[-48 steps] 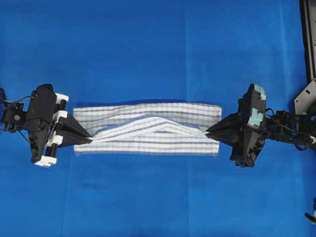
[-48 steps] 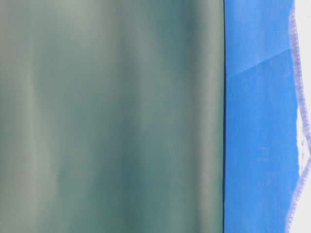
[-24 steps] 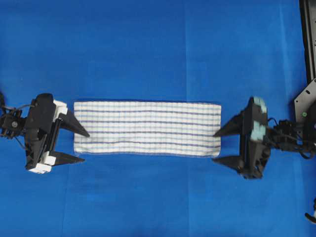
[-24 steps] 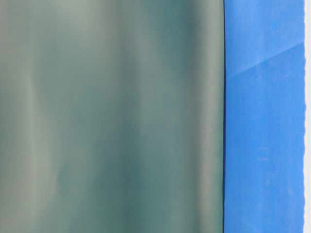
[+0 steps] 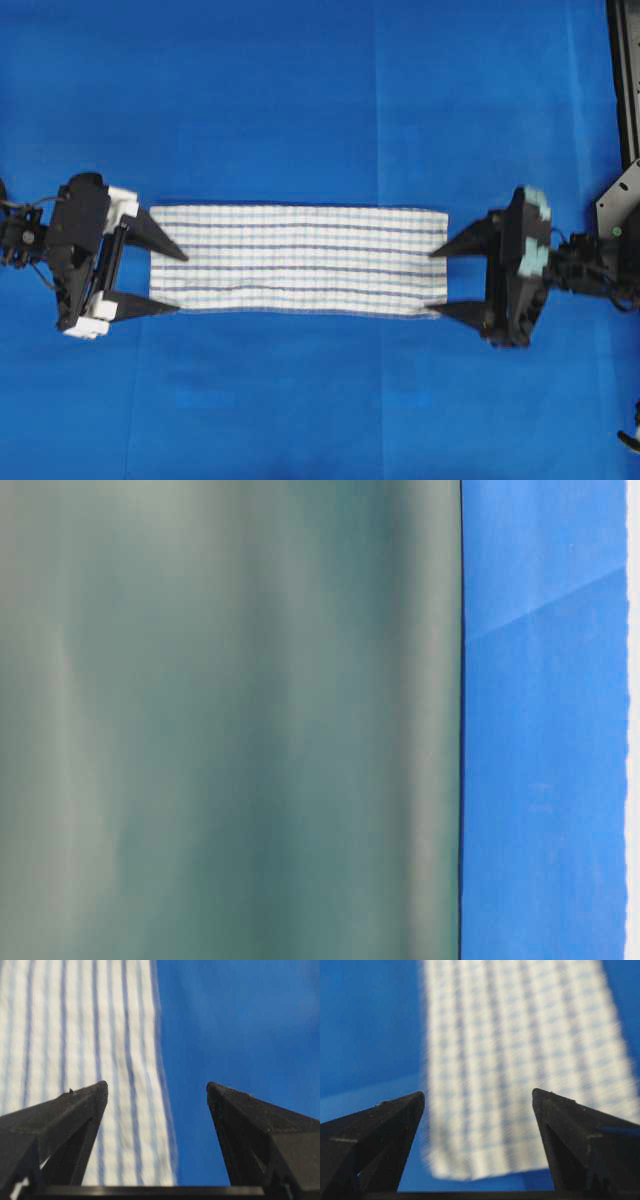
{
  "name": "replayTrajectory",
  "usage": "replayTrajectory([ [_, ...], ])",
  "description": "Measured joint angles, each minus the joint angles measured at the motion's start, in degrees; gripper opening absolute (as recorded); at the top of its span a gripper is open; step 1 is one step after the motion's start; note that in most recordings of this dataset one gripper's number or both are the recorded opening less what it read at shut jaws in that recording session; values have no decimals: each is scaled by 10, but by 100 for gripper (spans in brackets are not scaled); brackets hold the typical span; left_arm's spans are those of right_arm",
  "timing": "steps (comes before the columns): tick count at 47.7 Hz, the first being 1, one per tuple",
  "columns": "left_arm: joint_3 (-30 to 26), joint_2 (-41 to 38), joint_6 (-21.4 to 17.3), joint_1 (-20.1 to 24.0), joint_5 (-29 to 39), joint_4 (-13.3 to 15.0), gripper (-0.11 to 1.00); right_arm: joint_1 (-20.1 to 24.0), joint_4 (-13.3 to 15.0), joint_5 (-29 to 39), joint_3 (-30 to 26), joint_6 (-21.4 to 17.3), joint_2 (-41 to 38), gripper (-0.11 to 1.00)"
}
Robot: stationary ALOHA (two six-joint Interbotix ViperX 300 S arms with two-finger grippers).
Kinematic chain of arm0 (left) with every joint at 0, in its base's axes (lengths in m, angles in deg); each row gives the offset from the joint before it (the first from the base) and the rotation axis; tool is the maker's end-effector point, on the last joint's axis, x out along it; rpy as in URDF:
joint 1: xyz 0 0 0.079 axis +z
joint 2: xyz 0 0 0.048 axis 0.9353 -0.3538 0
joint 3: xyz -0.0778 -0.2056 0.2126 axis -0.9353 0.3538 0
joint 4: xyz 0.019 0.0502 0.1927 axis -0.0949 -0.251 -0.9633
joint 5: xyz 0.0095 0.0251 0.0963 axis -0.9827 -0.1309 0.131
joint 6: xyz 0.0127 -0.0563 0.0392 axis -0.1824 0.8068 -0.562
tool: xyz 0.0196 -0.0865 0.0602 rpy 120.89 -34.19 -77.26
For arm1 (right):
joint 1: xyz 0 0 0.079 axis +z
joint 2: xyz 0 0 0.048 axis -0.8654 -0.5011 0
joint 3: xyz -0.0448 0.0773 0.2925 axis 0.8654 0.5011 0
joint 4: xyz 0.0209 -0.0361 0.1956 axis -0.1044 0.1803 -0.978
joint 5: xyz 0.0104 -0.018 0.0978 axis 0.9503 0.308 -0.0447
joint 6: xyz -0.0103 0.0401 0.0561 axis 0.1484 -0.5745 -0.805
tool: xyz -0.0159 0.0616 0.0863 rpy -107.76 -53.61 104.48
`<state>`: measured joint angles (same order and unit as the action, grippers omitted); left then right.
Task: Fold the blue towel.
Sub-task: 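Lift both grippers and grasp the folded strip's left and right ends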
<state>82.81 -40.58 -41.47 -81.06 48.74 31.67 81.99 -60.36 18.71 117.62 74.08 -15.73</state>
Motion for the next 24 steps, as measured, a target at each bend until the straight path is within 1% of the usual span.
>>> replayTrajectory([
  [7, -16, 37, -54, 33, 41, -1, 74, -44, 0, -1, 7, 59, 42, 77],
  [11, -16, 47, -71, 56, 60, -1, 74, -71, -2, -1, 11, 83, 61, 77],
  [16, -16, 49, -84, 98, 78, 0, 74, -110, -7, 1, 19, 107, 73, 77],
  [20, -16, 47, -90, 122, 83, -1, 74, -139, -9, 11, 20, 120, 74, 77],
  [24, -16, 35, -90, 144, 84, -1, 74, -156, -9, 21, 20, 127, 67, 77],
])
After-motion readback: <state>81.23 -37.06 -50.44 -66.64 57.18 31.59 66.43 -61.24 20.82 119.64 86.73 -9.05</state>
